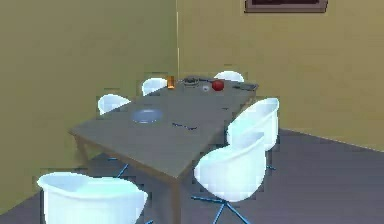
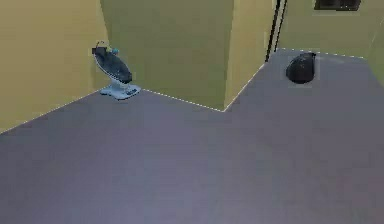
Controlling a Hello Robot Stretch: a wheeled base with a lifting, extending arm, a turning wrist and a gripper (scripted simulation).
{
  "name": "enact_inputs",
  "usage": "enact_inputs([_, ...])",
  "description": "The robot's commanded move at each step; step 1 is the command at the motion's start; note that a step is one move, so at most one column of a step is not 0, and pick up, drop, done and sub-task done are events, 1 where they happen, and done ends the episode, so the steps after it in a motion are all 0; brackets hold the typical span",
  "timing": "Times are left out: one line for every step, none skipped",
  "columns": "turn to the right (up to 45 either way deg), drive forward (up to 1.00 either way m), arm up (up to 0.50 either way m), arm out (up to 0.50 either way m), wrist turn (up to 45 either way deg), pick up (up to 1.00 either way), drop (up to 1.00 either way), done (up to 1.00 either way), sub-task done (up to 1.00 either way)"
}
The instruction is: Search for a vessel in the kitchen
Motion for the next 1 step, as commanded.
enact_inputs([45.0,0.0,0.0,0.0,0.0,0.0,0.0,0.0,0.0])
